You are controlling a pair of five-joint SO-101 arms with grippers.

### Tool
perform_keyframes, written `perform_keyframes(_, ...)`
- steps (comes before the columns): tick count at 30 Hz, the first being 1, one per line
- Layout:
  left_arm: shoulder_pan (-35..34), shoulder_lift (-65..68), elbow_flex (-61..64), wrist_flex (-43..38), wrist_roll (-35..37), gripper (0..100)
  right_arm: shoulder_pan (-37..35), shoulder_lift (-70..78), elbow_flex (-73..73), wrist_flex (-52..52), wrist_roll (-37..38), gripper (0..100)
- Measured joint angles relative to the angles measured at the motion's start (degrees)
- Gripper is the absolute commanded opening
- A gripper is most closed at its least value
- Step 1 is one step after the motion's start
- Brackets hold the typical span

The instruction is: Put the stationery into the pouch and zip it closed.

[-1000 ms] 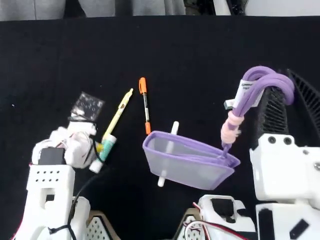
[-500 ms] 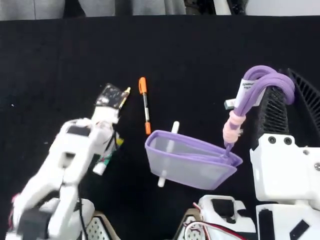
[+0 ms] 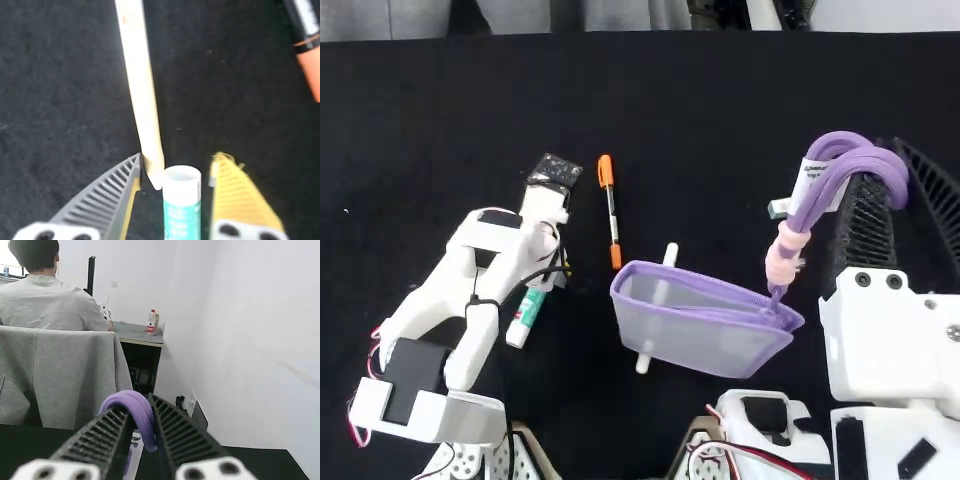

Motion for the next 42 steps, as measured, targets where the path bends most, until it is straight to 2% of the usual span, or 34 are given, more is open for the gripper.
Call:
perform_keyframes(7,0.5,0.1,-0.9,0.5,-0.2,23,0.0,0.0,0.0,0.0,0.0,1.1)
perform_keyframes(18,-3.0,1.0,-10.2,0.5,-0.3,24,0.0,0.0,0.0,0.0,0.0,1.1)
perform_keyframes(26,-2.8,4.0,-10.2,-2.5,-11.7,24,0.0,0.0,0.0,0.0,0.0,1.1)
perform_keyframes(29,0.3,4.4,-10.2,-2.6,-14.9,24,0.0,0.0,0.0,0.0,0.0,1.1)
perform_keyframes(36,13.5,3.4,-10.5,-2.7,-14.4,24,0.0,0.0,0.0,0.0,0.0,1.1)
perform_keyframes(42,16.1,3.4,-12.0,-10.3,-14.1,24,0.0,0.0,0.0,0.0,0.2,1.1)
